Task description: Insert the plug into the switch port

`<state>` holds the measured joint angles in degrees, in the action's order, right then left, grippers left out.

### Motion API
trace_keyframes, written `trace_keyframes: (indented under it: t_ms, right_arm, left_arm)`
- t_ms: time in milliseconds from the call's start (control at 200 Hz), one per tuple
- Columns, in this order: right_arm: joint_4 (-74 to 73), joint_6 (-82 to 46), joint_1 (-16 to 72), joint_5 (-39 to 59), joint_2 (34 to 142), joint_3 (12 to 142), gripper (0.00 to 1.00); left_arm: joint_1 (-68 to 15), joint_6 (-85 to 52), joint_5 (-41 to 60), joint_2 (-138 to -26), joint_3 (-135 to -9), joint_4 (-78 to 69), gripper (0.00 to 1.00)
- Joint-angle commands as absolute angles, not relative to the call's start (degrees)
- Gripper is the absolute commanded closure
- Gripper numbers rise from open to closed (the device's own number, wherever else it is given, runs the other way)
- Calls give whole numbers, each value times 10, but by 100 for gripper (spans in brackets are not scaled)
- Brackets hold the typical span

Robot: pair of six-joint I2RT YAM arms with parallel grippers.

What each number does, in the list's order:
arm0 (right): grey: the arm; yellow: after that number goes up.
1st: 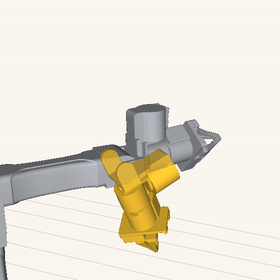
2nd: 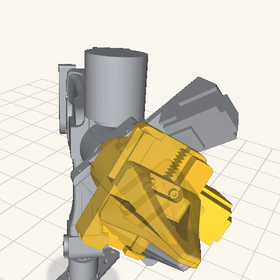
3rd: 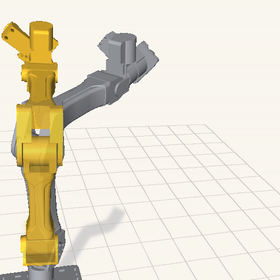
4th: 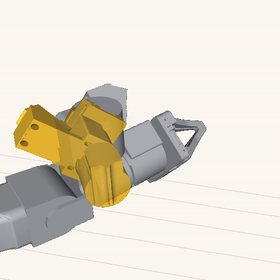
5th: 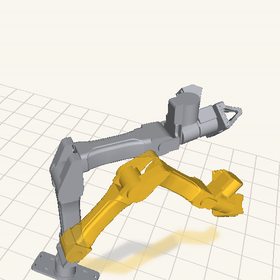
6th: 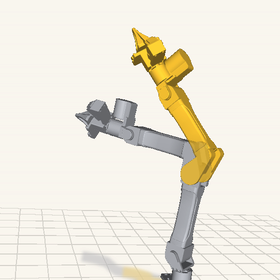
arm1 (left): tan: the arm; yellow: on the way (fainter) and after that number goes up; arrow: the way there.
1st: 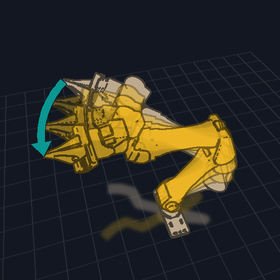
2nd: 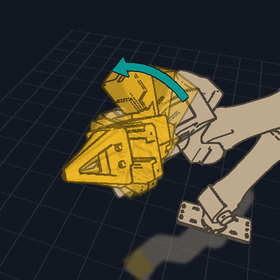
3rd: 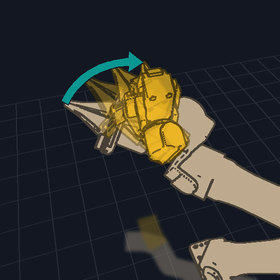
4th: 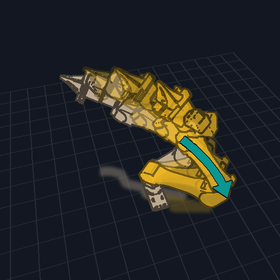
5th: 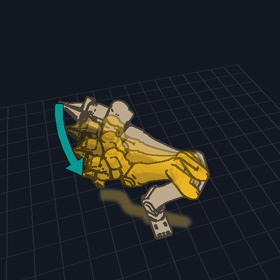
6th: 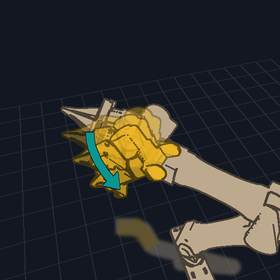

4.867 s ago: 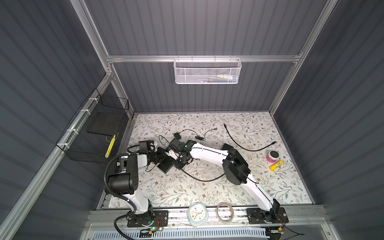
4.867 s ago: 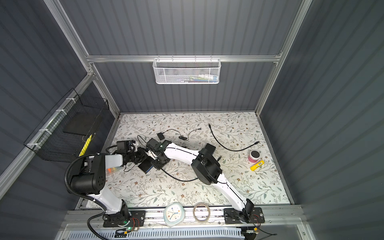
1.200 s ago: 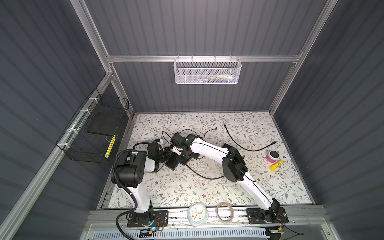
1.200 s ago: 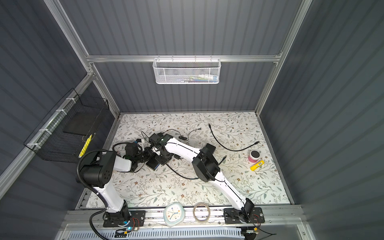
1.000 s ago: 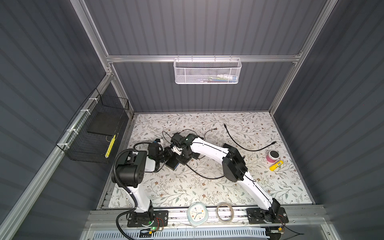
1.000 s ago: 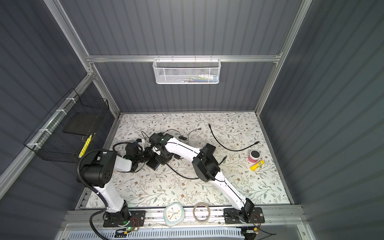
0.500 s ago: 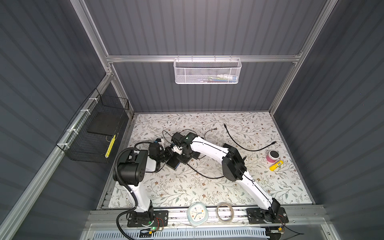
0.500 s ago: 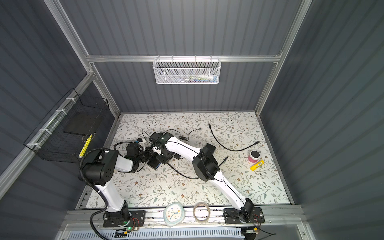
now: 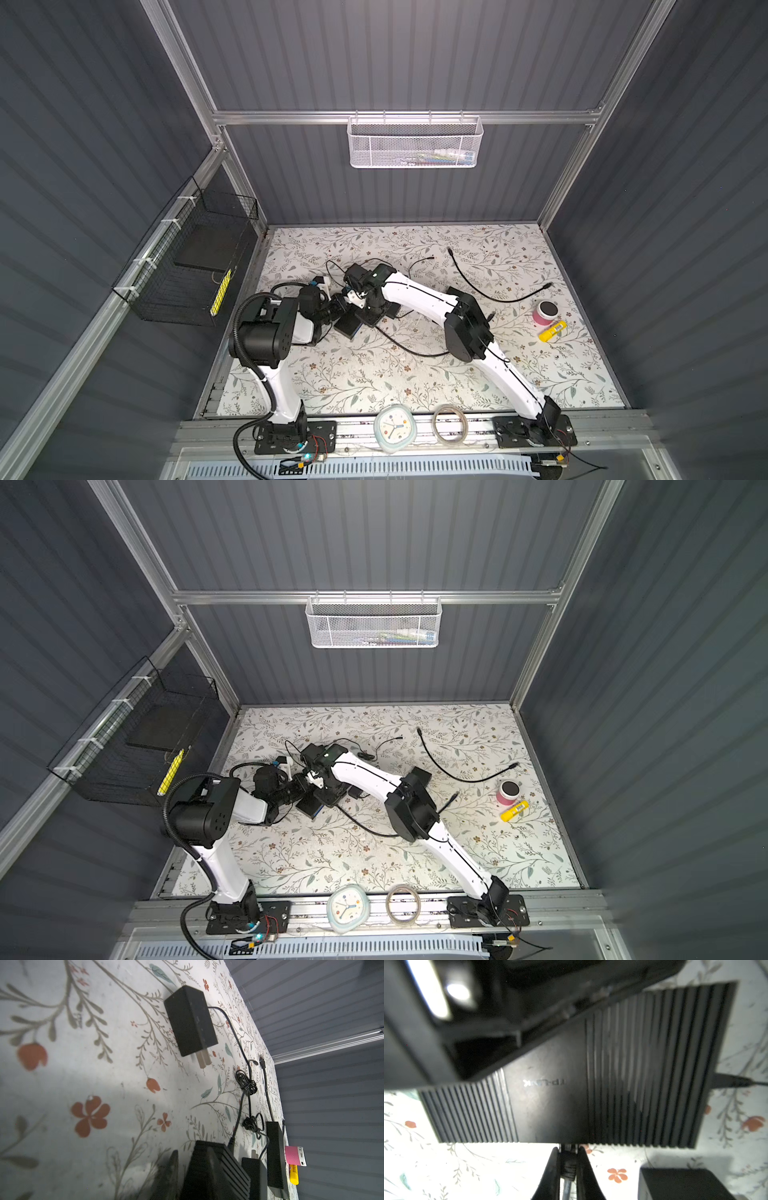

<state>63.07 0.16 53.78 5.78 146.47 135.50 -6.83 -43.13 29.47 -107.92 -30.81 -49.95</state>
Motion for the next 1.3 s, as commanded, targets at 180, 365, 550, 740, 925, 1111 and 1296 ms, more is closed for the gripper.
trace_keyframes:
  t_ms: [180,365,550,740,925,1111,1296]
  right_arm:
    - [331,-3,544,79,1434,1425,100]
    - [309,-35,542,77,1419,1369,100]
    - [279,-60,537,85,1401,1313,100]
    - [266,-22,536,115,1387,1294,100]
    - [265,26,533,154,1372,1292,100]
    - [283,41,533,209,1372,1295,100]
    - [290,49,532,201,1344,1240,98]
  left_arm:
    - [-148,-420,432,-1141,-238,-363,76]
    - [-148,-416,438,-1147,-224,-409,77]
    - [-148,-418,445,-1150,-215,-434,79]
    - [-148,-427,459,-1166,-211,-465,81]
    - [-149,-438,468,-1180,-207,-491,81]
    - [-149,-439,471,-1182,-209,-493,82]
    - [-149,-437,461,-1183,-211,-483,82]
